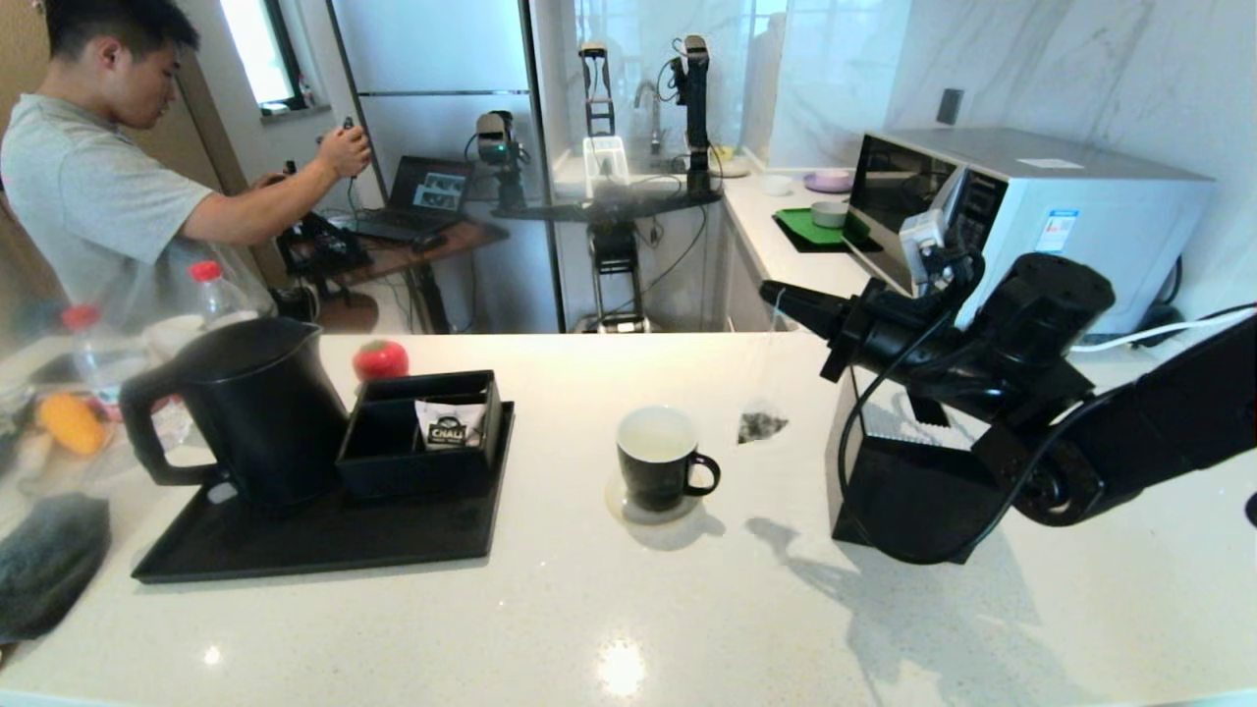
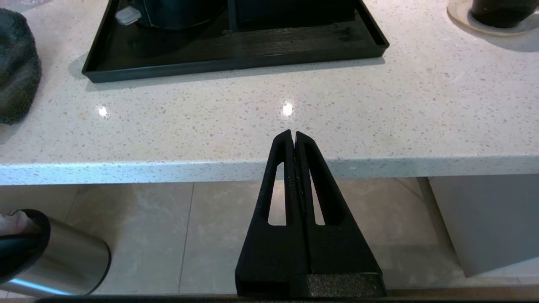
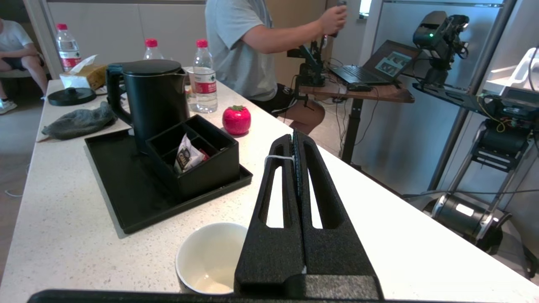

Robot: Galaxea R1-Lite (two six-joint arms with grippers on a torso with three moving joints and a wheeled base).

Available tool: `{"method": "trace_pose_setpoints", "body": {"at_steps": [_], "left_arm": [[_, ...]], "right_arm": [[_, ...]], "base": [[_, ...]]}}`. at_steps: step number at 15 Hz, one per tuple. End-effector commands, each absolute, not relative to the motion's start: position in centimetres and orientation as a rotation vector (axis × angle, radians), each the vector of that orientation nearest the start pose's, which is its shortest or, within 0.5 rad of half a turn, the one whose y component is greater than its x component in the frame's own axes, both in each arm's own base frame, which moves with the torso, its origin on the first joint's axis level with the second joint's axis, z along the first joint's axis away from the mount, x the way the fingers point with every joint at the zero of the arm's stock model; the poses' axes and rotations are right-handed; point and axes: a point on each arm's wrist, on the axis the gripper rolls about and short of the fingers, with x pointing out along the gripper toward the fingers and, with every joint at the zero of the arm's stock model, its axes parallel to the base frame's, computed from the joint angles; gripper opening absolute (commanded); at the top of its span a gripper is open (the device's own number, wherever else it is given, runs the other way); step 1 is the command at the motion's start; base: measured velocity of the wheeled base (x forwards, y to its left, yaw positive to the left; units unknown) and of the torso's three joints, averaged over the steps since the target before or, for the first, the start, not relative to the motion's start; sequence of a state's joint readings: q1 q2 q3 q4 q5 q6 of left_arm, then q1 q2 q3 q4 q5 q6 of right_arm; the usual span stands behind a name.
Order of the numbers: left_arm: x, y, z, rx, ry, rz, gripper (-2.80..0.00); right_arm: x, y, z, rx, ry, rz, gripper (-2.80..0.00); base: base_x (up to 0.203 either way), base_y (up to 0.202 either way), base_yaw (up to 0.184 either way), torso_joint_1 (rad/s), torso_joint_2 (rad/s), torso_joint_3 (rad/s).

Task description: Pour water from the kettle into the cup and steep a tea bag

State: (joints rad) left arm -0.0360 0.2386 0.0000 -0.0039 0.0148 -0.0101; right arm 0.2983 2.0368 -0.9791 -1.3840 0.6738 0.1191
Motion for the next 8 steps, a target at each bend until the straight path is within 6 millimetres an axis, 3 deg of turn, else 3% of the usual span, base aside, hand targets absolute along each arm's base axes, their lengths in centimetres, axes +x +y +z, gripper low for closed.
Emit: {"method": "trace_pose_setpoints", "body": {"at_steps": [1,8], "left_arm": [[-0.6,0.1,7.9,-0.006,0.215,-0.013,-2.80],[-2.0,0.0,7.6,-0.007,0.029,0.009,-2.80]], "right_arm": [[35.9,12.4,18.5,0.044,-0.280,0.983,-2.80],[36.4,12.2,19.9,0.033,-0.329,0.974,-2.80]], "base": [[0.000,0.000,0.000,0.000,0.00,0.000],[0.000,0.000,0.000,0.000,0.00,0.000]]}}
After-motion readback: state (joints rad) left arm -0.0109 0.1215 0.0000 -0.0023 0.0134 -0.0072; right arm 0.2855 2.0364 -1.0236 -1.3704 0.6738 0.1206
